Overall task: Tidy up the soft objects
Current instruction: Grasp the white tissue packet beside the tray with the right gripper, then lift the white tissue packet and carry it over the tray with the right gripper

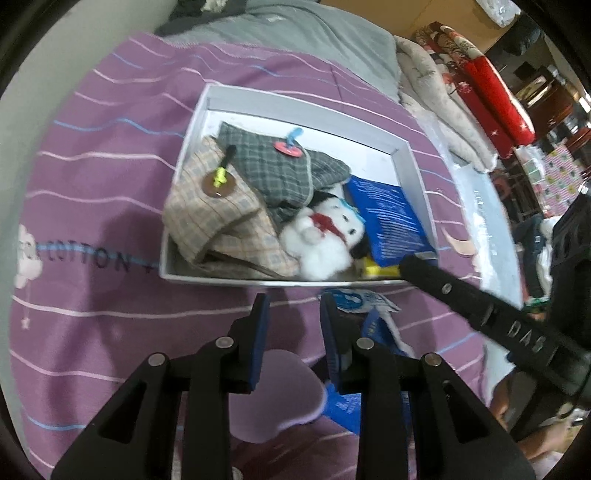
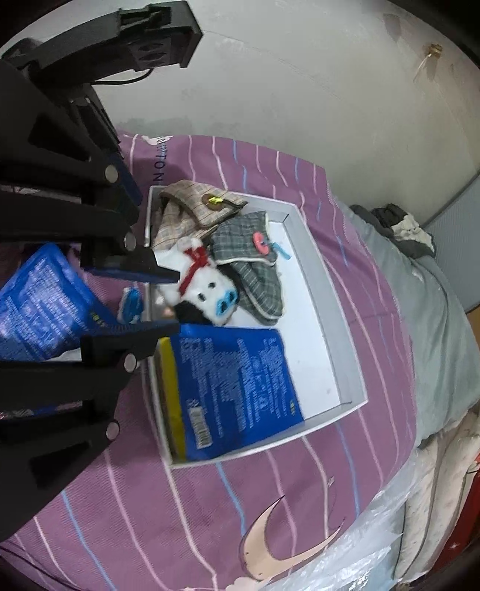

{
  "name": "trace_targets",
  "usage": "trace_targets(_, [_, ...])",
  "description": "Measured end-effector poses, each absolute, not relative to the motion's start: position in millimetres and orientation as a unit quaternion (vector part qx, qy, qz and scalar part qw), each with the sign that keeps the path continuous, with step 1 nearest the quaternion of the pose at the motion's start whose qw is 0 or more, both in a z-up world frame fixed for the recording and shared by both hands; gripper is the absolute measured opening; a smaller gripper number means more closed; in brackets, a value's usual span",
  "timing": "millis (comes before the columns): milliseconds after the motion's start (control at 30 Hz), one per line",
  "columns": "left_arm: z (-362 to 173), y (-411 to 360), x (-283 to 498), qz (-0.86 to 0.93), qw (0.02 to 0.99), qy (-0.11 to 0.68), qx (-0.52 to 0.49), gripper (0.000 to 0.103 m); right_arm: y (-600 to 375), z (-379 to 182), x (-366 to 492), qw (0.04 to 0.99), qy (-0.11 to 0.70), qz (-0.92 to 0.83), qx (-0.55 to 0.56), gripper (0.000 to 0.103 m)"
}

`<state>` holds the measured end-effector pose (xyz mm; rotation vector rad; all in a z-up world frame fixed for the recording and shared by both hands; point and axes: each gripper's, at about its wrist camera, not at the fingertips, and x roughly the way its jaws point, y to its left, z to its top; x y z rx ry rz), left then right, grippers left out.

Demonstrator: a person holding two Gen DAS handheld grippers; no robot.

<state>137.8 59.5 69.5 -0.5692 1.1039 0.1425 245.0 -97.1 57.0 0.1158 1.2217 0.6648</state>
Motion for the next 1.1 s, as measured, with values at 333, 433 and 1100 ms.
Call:
trace_targets(333, [58, 58, 144, 0.041, 0.786, 0.536, -0.305, 0.030, -108, 39, 238, 0.750, 0.598, 0.282, 0.017, 0.032])
trace_targets(433, [54, 58, 146, 0.036, 0.779, 0.540, -0.316, 0.030, -110, 27, 237, 0.740, 0.613, 0.276, 0.000, 0.033])
trace_targets(1100, [28, 42, 168, 0.050, 0.760, 0.560, -0.326, 0.030, -125, 0, 237, 0.709, 0.641, 0.293, -0.036, 0.047])
